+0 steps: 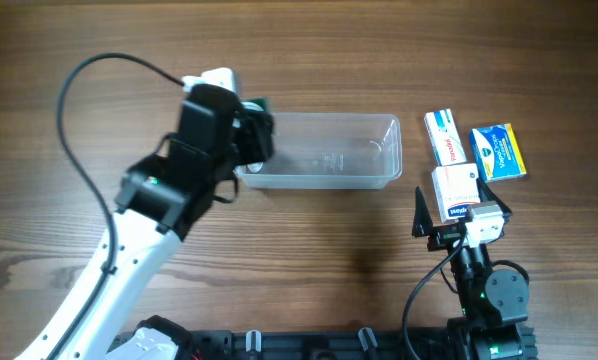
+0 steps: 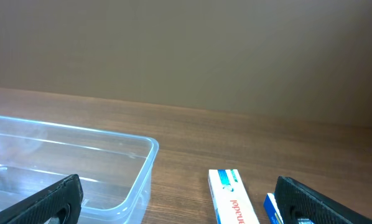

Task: Pack container
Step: 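Lift the Zam-Buk box with the left gripper and carry it over the container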

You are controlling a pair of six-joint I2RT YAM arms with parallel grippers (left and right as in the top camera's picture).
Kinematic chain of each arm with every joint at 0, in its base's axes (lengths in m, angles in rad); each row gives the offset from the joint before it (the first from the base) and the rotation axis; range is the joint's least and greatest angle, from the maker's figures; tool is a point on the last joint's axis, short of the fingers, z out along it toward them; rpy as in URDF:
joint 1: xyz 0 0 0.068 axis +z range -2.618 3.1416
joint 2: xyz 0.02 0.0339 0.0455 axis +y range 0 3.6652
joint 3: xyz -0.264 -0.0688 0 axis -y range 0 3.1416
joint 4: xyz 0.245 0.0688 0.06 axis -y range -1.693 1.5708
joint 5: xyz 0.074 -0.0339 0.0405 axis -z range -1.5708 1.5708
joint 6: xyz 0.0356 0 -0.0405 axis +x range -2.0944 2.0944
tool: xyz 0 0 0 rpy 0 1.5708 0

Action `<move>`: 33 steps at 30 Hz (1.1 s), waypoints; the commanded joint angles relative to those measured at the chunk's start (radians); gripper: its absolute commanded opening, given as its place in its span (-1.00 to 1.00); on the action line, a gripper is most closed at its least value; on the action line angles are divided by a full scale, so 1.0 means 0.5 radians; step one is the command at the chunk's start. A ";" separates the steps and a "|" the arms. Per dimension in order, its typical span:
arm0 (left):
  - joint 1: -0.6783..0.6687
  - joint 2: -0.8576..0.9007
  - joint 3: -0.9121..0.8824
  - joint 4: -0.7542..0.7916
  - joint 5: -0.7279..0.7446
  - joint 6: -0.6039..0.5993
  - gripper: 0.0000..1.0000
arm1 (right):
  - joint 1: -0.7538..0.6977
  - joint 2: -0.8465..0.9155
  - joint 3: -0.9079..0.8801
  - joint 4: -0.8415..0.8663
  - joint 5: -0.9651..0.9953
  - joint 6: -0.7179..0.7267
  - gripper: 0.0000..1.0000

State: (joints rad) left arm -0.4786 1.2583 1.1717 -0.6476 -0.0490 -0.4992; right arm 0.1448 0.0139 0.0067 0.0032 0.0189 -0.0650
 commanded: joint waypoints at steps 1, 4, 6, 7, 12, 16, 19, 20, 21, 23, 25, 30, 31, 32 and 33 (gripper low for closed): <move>-0.179 0.063 0.055 0.039 -0.143 -0.021 0.00 | -0.010 0.000 -0.002 0.008 -0.040 0.030 0.99; -0.282 0.200 0.055 0.067 -0.204 -0.022 0.03 | -0.010 0.000 -0.002 0.008 -0.040 0.030 0.99; -0.307 0.297 0.055 0.093 -0.205 -0.021 0.04 | -0.010 0.000 -0.002 0.008 -0.040 0.030 1.00; -0.310 0.352 0.055 0.108 -0.204 -0.021 0.04 | -0.010 0.000 -0.002 0.008 -0.040 0.030 0.99; -0.305 0.568 0.055 0.169 -0.246 -0.074 0.04 | -0.010 0.000 -0.002 0.008 -0.040 0.030 0.99; -0.305 0.676 0.055 0.197 -0.249 -0.075 0.04 | -0.010 0.000 -0.002 0.008 -0.040 0.031 0.99; -0.305 0.750 0.055 0.195 -0.249 -0.073 0.06 | -0.010 0.000 -0.002 0.007 -0.040 0.030 1.00; -0.305 0.782 0.055 0.196 -0.257 -0.073 0.07 | -0.010 0.000 -0.002 0.008 -0.040 0.031 1.00; -0.305 0.807 0.055 0.197 -0.272 -0.072 0.08 | -0.010 0.000 -0.002 0.008 -0.040 0.030 0.99; -0.305 0.851 0.055 0.198 -0.320 -0.073 0.08 | -0.010 0.000 -0.002 0.008 -0.040 0.031 0.99; -0.305 0.889 0.055 0.201 -0.365 -0.072 0.10 | -0.010 0.000 -0.002 0.008 -0.040 0.031 0.99; -0.305 0.977 0.054 0.231 -0.400 -0.072 0.11 | -0.010 0.000 -0.002 0.008 -0.040 0.030 1.00; -0.305 0.997 0.054 0.236 -0.408 -0.072 0.11 | -0.010 0.000 -0.002 0.008 -0.040 0.030 0.99; -0.303 1.018 0.054 0.242 -0.408 -0.072 0.10 | -0.010 0.000 -0.002 0.008 -0.040 0.030 0.99; -0.303 1.034 0.054 0.243 -0.407 -0.073 0.10 | -0.011 0.000 -0.002 0.008 -0.040 0.030 1.00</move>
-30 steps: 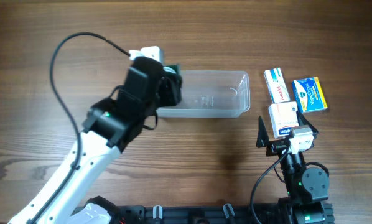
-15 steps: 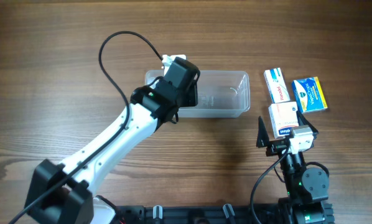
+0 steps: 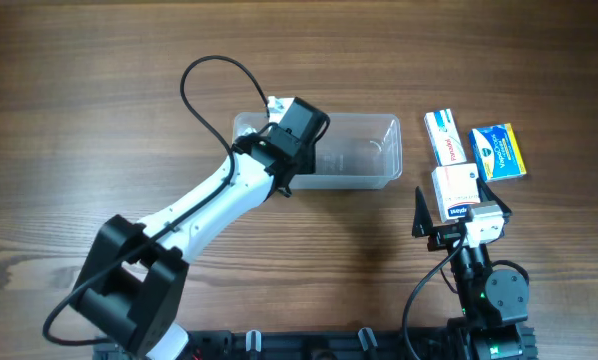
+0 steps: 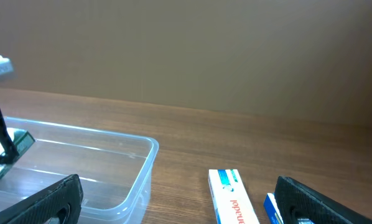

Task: Pack container
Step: 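Lift the Zam-Buk box with the left gripper and carry it over the container, then lower the Zam-Buk box into the container beside the bottle and release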

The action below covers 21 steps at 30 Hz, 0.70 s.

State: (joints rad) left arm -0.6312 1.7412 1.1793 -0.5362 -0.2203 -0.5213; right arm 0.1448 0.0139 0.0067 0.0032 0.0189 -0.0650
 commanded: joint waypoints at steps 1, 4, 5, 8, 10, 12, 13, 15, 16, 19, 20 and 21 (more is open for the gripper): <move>0.002 0.082 0.039 0.023 -0.066 -0.029 0.11 | -0.010 0.000 -0.002 0.008 -0.040 0.030 0.99; 0.002 0.111 0.039 0.026 -0.066 -0.029 0.10 | -0.010 0.000 -0.002 0.008 -0.040 0.030 0.99; 0.002 0.124 0.039 0.024 -0.072 -0.028 0.10 | -0.010 0.000 -0.002 0.008 -0.040 0.031 0.99; 0.002 0.142 0.039 0.018 -0.071 -0.028 0.10 | -0.010 0.000 -0.002 0.008 -0.040 0.029 1.00; 0.002 0.154 0.039 0.018 -0.072 -0.028 0.10 | -0.010 0.000 -0.002 0.008 -0.040 0.029 0.99; 0.002 0.161 0.039 0.018 -0.072 -0.028 0.11 | -0.011 0.000 -0.002 0.008 -0.040 0.030 0.99; 0.002 0.161 0.039 0.018 -0.072 -0.028 0.11 | -0.010 0.000 -0.002 0.008 -0.040 0.031 0.99; 0.002 0.161 0.039 0.019 -0.072 -0.028 0.18 | -0.010 0.000 -0.002 0.008 -0.040 0.030 1.00; 0.002 0.161 0.039 0.019 -0.072 -0.028 0.21 | -0.010 0.000 -0.002 0.008 -0.040 0.030 0.99; 0.002 0.161 0.039 0.012 -0.072 -0.027 0.32 | -0.010 0.000 -0.003 0.008 -0.040 0.030 0.99; 0.002 0.161 0.039 0.010 -0.072 -0.027 0.34 | -0.010 0.000 -0.002 0.008 -0.040 0.030 0.99; 0.002 0.161 0.039 0.004 -0.072 -0.027 0.36 | -0.010 0.000 -0.002 0.008 -0.040 0.030 1.00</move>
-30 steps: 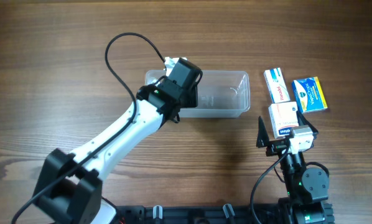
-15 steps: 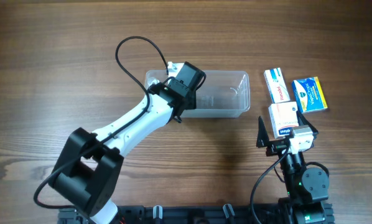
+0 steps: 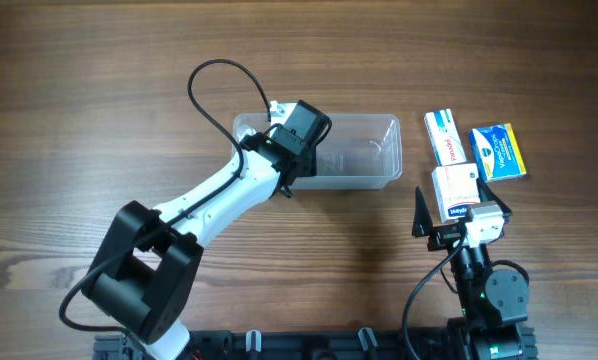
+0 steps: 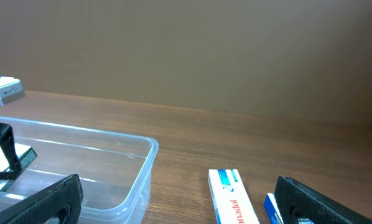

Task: Pack container
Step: 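Lower the Zam-Buk box into the container beside the bottle and release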

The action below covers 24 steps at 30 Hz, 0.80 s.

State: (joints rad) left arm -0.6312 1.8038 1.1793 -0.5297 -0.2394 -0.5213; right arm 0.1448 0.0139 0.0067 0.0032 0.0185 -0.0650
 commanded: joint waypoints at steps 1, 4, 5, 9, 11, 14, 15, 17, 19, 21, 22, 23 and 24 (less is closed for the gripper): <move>0.002 0.036 0.039 -0.011 -0.033 -0.027 0.38 | -0.011 0.000 -0.002 0.008 -0.039 0.031 1.00; 0.002 0.036 0.039 -0.018 -0.033 -0.019 0.50 | -0.010 0.000 -0.002 0.008 -0.039 0.030 0.99; 0.002 0.036 0.039 -0.018 -0.034 -0.019 0.51 | -0.010 0.000 -0.002 0.008 -0.039 0.030 1.00; 0.002 0.036 0.039 -0.017 -0.033 -0.019 0.47 | -0.010 0.000 -0.002 0.008 -0.039 0.030 0.99; 0.002 0.035 0.040 -0.008 -0.034 -0.019 0.39 | -0.010 0.000 -0.003 0.008 -0.039 0.031 0.99; 0.002 0.031 0.040 0.005 -0.033 -0.019 0.15 | -0.010 0.000 -0.002 0.008 -0.039 0.030 0.99; 0.002 0.027 0.040 0.005 -0.033 -0.019 0.08 | -0.010 0.000 -0.002 0.008 -0.039 0.030 0.99; 0.002 0.023 0.040 0.005 -0.032 -0.019 -0.13 | -0.010 0.000 -0.002 0.008 -0.039 0.030 0.99; -0.003 0.020 0.040 0.006 -0.015 -0.020 -0.54 | -0.010 0.000 -0.003 0.008 -0.039 0.030 1.00; -0.007 0.020 0.040 0.018 0.046 -0.020 -0.70 | -0.010 0.000 -0.002 0.008 -0.039 0.030 1.00; -0.011 0.020 0.040 0.032 0.085 -0.018 -0.72 | -0.010 0.000 -0.002 0.008 -0.039 0.031 1.00; -0.015 0.021 0.040 0.056 0.132 -0.002 -0.74 | -0.010 0.000 -0.002 0.008 -0.039 0.030 0.99; -0.019 0.021 0.040 0.089 0.169 0.042 -0.83 | -0.010 0.000 -0.002 0.008 -0.039 0.030 0.99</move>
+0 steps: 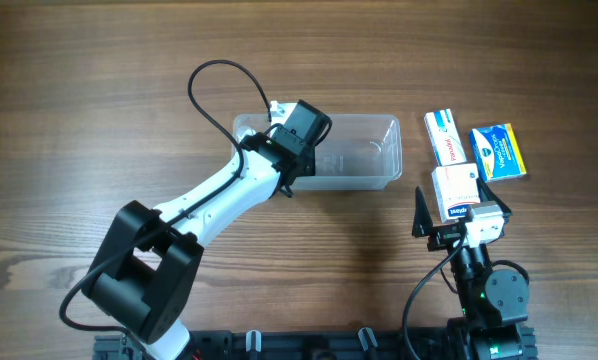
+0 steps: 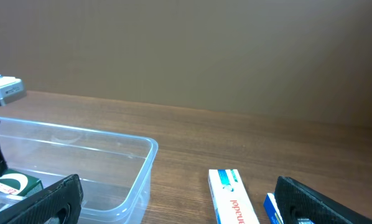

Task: Pack container
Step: 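Lower the Zam-Buk box into the container beside the bottle and release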

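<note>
A clear plastic container [image 1: 354, 150] lies at the table's middle back. A green and white box [image 2: 9, 185] rests flat on its floor at the left end. My left gripper [image 1: 301, 128] hangs over that end; one dark finger stands just above the box and apart from it, the jaws open. My right gripper [image 1: 457, 215] rests low at the front right, open wide, nothing between its fingers [image 2: 49, 199]. A white box with red lettering [image 2: 231, 196] and a blue and yellow box [image 1: 499, 151] lie on the table right of the container.
A third, white and red box [image 1: 454, 185] sits directly ahead of the right gripper. The left arm's black cable [image 1: 204, 90] loops over the table left of the container. Bare wood lies between the container and the boxes.
The green and white box, then held tilted in the left gripper inside the container, now lies flat on the container's floor. Neither arm has shifted noticeably.
First the left gripper was at the container's outer left end with something green in it. Then it was over the container's left part, holding the green and white box tilted inside. The box sat a little lower after that, and now lies released.
</note>
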You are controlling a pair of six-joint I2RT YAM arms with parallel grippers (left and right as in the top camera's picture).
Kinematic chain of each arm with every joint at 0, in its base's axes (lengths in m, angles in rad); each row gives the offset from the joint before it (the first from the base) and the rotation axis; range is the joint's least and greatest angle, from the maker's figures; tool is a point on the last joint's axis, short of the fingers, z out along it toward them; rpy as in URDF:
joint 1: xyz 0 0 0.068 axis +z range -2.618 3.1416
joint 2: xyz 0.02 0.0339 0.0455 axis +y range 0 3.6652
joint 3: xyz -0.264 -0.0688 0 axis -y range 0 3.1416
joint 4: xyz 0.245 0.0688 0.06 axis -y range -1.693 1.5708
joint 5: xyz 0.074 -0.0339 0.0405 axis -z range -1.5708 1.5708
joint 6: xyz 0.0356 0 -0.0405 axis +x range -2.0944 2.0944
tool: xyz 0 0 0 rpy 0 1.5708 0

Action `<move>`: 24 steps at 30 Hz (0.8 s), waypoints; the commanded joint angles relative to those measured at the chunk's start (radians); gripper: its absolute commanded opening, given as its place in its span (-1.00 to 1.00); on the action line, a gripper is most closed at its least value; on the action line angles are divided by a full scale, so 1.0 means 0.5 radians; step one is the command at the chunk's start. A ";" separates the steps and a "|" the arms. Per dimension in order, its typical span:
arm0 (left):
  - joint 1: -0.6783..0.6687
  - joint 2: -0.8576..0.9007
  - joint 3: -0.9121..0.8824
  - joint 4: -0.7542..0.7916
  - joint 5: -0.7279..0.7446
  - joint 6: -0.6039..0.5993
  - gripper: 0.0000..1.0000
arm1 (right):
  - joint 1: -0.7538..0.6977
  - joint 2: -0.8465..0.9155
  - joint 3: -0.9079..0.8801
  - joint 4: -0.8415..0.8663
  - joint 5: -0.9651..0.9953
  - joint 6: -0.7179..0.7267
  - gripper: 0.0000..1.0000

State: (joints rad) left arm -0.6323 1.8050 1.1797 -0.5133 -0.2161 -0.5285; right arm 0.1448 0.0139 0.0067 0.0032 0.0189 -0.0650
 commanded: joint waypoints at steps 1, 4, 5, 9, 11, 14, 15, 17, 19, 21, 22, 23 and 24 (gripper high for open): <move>-0.021 0.018 0.039 0.089 0.150 0.112 -0.90 | -0.010 0.000 -0.002 0.007 -0.040 0.030 0.99; -0.024 0.018 0.039 0.143 0.155 0.163 -0.92 | -0.010 0.000 -0.002 0.008 -0.040 0.030 0.99; -0.024 0.018 0.039 0.154 0.156 0.163 -0.92 | -0.010 0.000 -0.003 0.008 -0.040 0.031 1.00; -0.024 0.019 0.039 0.174 0.195 0.197 -0.92 | -0.010 0.000 -0.002 0.008 -0.040 0.030 0.99; -0.024 0.023 0.039 0.189 0.266 0.267 -0.92 | -0.011 0.000 -0.002 0.008 -0.040 0.031 0.99; -0.026 0.026 0.039 0.198 0.268 0.267 -0.92 | -0.010 0.000 -0.002 0.008 -0.040 0.031 0.99; -0.026 0.026 0.039 0.204 0.269 0.267 -0.92 | -0.010 0.000 -0.003 0.008 -0.040 0.030 0.99; -0.032 0.026 0.039 0.213 0.276 0.267 -0.93 | -0.010 0.000 -0.002 0.008 -0.040 0.031 0.99; -0.041 0.026 0.039 0.213 0.275 0.267 -0.92 | -0.011 0.000 -0.002 0.008 -0.040 0.031 0.99; -0.054 0.030 0.039 0.217 0.275 0.288 -0.92 | -0.010 0.000 -0.003 0.008 -0.040 0.031 1.00; -0.060 0.031 0.039 0.220 0.275 0.317 -0.93 | -0.010 0.000 -0.002 0.008 -0.040 0.030 0.99; -0.064 0.033 0.039 0.225 0.275 0.327 -0.93 | -0.010 0.000 -0.002 0.008 -0.040 0.031 0.99; -0.066 0.035 0.039 0.236 0.275 0.335 -0.93 | -0.010 0.000 -0.002 0.008 -0.040 0.030 0.99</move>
State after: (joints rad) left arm -0.6548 1.8050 1.1797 -0.4088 -0.0910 -0.4004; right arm 0.1448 0.0139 0.0067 0.0032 0.0189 -0.0650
